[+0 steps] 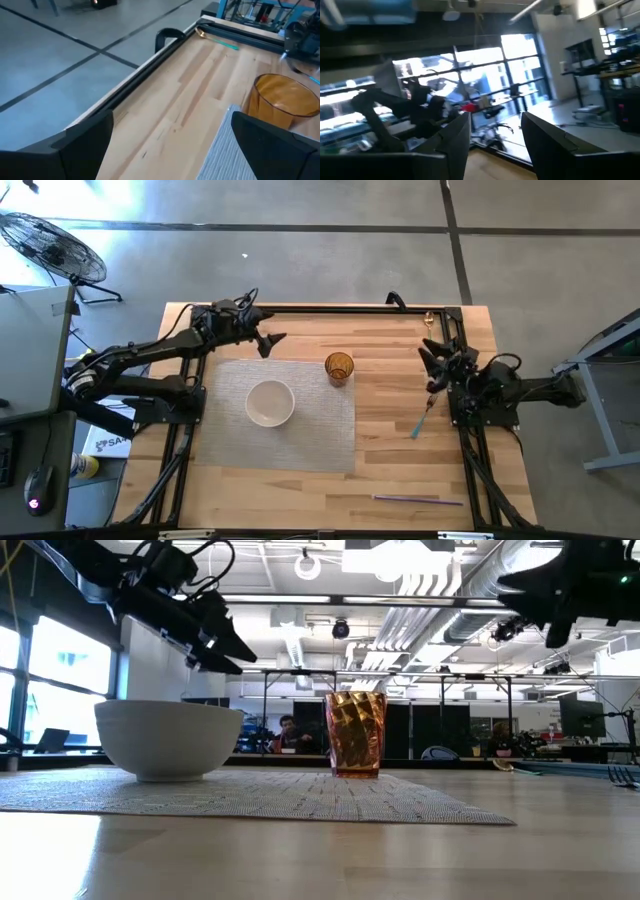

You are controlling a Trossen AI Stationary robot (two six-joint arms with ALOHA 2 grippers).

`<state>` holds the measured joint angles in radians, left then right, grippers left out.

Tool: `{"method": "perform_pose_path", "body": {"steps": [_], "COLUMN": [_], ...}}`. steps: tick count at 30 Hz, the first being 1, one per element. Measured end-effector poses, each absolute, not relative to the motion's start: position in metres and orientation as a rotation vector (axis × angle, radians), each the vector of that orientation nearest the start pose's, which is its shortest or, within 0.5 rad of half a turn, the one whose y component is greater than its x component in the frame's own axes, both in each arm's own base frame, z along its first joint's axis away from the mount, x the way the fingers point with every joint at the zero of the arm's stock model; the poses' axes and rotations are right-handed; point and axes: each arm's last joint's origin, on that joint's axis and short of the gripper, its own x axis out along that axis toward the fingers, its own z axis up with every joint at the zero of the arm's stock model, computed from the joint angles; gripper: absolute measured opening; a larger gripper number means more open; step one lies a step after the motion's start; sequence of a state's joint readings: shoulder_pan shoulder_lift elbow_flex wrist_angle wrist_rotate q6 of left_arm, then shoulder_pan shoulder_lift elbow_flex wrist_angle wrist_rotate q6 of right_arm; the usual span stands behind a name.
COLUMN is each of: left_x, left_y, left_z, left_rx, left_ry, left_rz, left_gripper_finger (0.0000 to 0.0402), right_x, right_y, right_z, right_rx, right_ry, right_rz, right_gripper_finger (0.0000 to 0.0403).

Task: Pick & Place Utensil
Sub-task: Put the green spoon into the white bowl on the gray mat

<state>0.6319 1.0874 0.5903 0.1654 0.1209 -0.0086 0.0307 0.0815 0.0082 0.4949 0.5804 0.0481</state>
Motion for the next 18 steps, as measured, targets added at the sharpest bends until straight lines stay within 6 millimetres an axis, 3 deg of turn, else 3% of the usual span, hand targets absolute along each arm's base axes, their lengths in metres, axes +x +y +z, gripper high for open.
{"method": "perform_pose_path", "body": {"steps": [6,14,18], "left_x": [0.19,0.19,0.19], "left_y": [0.135,0.136,0.135], "left_z": [0.243,0.243,0.243], "left_rx": [-0.126,-0.121,-0.124], "left_ry": [0.298,0.293,0.3], "left_rz": [0.514,0.515,0.515], "left_gripper_finger": [0.0399,0.0399,0.0399], "right_x": [0.101,0.126,0.139], "right_y": [-0.015,-0.022,-0.03], "right_z": [0.199,0.217,0.223], "right_rx": [0.146,0.122,0.144], "right_ry": [-0.317,-0.173,0.001], "right_rz": [-0.586,-0.662,-0.754], "right_gripper_finger": [0.017,0.017,0.017]}}
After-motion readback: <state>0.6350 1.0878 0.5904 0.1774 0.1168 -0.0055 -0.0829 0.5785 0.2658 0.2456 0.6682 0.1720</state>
